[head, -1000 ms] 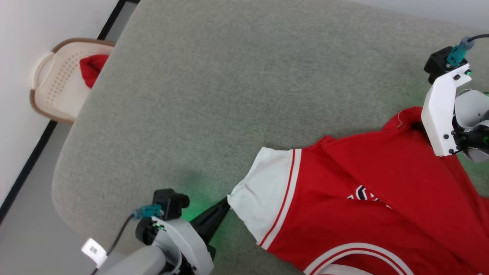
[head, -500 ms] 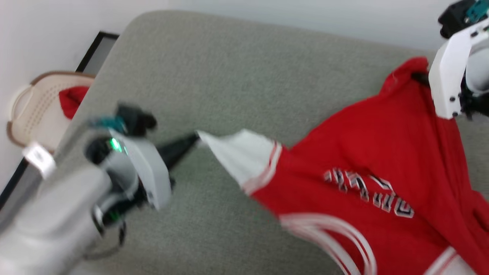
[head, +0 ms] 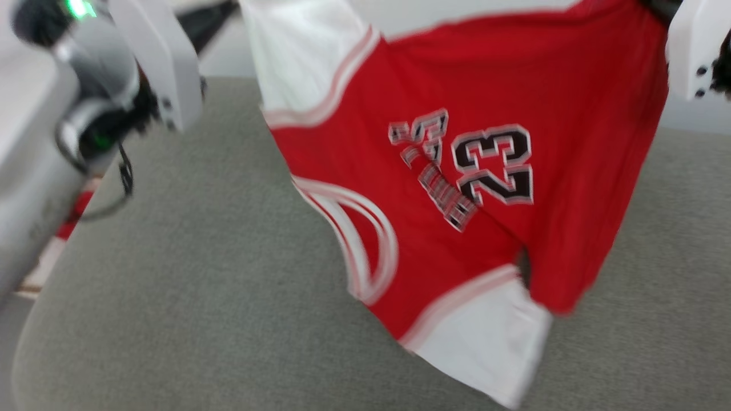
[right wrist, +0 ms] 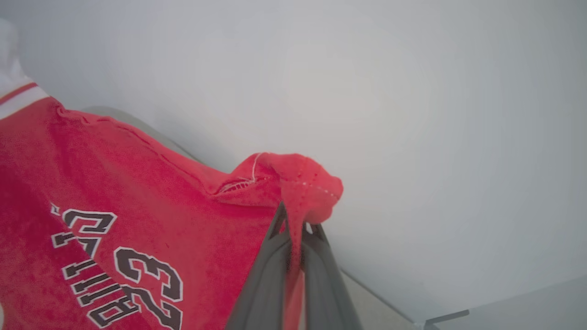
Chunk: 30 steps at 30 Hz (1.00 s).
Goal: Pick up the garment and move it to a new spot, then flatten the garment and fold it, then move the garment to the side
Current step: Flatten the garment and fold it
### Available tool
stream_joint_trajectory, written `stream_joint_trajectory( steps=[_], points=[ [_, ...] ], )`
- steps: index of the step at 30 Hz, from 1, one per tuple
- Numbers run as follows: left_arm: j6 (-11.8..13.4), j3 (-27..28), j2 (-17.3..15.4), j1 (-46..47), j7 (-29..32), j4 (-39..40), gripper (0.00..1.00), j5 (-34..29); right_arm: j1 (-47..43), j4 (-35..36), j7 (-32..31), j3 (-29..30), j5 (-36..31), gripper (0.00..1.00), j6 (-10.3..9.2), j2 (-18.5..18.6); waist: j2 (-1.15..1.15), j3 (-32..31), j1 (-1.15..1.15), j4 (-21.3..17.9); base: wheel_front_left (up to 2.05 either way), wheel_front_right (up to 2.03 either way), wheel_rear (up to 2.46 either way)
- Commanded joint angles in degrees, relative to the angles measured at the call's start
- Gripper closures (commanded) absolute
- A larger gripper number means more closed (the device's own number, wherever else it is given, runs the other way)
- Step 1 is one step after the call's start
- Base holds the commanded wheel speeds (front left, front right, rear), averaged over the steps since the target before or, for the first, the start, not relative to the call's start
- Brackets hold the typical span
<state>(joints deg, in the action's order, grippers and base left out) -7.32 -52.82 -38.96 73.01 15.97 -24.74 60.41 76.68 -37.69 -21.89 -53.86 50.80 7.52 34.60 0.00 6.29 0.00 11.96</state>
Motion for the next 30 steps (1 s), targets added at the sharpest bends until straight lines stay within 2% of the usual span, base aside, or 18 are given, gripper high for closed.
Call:
stream_joint_trajectory(
  steps=[1, 8, 14, 18, 24, 30],
  points=[
    [-0.1, 0.1, 0.3, 2.0, -0.5, -1.1, 1.00, -0.7, 0.9, -0.5, 1.6, 0.2, -1.0, 1.00, -0.06, -0.6, 0.00, -2.2, 0.00, -2.2, 0.00, 0.00, 0.00],
    [-0.2, -1.5, 1.1, 10.7, -4.0, -5.9, 1.00, -3.1, 4.1, -5.4, 9.1, 2.1, -4.3, 1.00, -0.06, -2.3, 0.00, -3.8, 0.00, -4.5, 0.00, 0.00, 0.00],
    [-0.1, -3.3, 1.4, 16.0, -8.5, -8.3, 1.00, -3.8, 5.6, -6.7, 11.3, 3.3, -5.1, 1.00, -0.06, -2.3, 0.00, -4.3, 0.00, -5.7, 0.00, 0.00, 0.00],
    [-0.1, -4.4, 1.1, 17.9, -8.6, -8.5, 1.00, -2.9, 6.1, -5.6, 10.8, 3.6, -4.6, 1.00, -0.06, -1.4, 0.00, -3.8, 0.00, -6.3, 0.00, 0.00, 0.00],
    [-0.1, -6.1, 0.2, 21.6, -7.3, -8.4, 1.00, -0.9, 7.1, -2.9, 9.0, 5.1, -4.0, 1.00, -0.06, 0.7, 0.00, -0.2, 0.00, -7.4, 0.00, 0.00, 0.00],
    [-0.1, -6.7, 0.4, 25.4, -8.1, -9.8, 1.00, -0.9, 9.0, -2.2, 7.8, 7.5, -4.9, 1.00, -0.06, 0.9, 0.00, 7.5, 0.00, -9.1, 0.00, 0.00, 0.00]
  ],
)
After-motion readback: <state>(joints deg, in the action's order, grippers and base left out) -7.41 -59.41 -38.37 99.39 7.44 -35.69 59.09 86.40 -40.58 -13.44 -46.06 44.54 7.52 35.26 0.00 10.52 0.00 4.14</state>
